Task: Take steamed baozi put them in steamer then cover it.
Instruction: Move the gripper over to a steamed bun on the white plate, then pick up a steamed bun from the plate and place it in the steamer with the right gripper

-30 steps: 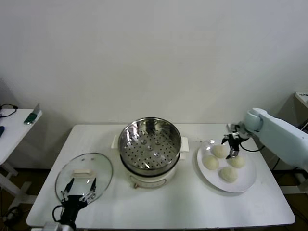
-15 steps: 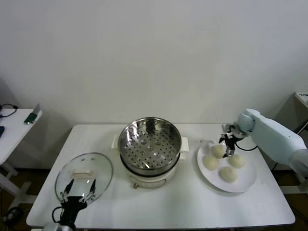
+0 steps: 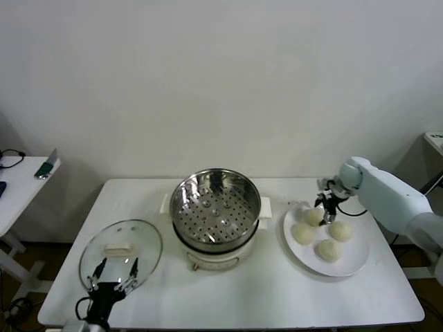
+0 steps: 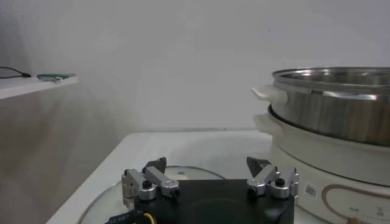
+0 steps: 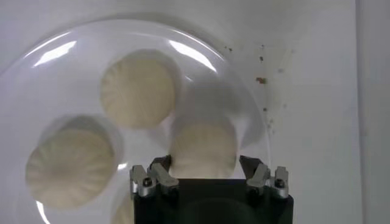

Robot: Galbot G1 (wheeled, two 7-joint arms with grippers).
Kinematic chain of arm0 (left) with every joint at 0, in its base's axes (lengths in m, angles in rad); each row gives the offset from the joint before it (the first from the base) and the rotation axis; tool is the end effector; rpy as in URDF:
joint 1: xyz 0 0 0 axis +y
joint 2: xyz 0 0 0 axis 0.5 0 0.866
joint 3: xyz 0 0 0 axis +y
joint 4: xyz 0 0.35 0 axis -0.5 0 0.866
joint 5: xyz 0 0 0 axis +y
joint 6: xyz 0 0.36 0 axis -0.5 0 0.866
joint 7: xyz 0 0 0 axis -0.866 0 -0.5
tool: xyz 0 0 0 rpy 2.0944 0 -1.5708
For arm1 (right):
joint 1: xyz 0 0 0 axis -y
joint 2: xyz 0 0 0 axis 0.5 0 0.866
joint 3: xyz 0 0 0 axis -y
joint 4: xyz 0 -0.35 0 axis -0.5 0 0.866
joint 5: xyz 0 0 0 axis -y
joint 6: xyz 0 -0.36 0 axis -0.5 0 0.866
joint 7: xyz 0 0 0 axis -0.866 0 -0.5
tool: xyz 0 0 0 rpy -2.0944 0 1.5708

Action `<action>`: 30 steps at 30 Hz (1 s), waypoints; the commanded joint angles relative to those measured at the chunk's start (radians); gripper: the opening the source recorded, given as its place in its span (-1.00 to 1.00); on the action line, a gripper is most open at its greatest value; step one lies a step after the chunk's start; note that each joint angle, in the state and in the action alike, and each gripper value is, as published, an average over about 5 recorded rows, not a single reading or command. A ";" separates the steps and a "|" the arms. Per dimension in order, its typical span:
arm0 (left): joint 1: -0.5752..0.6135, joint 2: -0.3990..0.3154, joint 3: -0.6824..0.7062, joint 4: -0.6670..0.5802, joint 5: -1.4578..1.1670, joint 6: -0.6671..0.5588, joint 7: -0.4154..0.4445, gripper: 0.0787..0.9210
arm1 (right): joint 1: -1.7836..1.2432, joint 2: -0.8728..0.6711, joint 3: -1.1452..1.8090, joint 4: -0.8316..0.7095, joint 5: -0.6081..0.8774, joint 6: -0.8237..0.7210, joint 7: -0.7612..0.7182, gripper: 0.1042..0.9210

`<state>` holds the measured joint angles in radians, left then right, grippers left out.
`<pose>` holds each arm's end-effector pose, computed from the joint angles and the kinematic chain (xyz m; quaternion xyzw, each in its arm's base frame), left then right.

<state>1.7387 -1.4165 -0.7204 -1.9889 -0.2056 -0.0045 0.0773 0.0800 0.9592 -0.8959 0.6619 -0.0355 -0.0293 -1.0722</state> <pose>0.1264 0.0949 -0.3533 0.0174 -0.9925 -0.0107 0.1209 0.5966 -0.1849 -0.2466 0.4782 -0.5616 0.5070 0.4461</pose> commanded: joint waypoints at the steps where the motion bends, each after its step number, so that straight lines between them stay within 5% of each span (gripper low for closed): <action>1: 0.000 -0.001 0.000 0.002 0.001 0.002 0.000 0.77 | 0.001 0.012 0.002 -0.018 -0.007 0.006 0.003 0.54; 12: -0.001 -0.005 0.005 0.005 0.006 0.006 -0.001 0.77 | 0.087 -0.017 -0.053 0.053 0.009 0.047 -0.020 0.51; 21: 0.000 -0.004 0.006 0.001 0.008 0.010 -0.002 0.77 | 0.460 -0.060 -0.380 0.288 0.184 0.181 -0.060 0.51; 30: -0.002 -0.003 0.005 -0.010 0.009 0.013 -0.001 0.77 | 0.840 0.069 -0.578 0.554 0.252 0.383 -0.077 0.48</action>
<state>1.7383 -1.4205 -0.7156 -1.9960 -0.1979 0.0061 0.0755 0.5801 0.9566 -1.2694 0.9789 0.1350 0.1964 -1.1338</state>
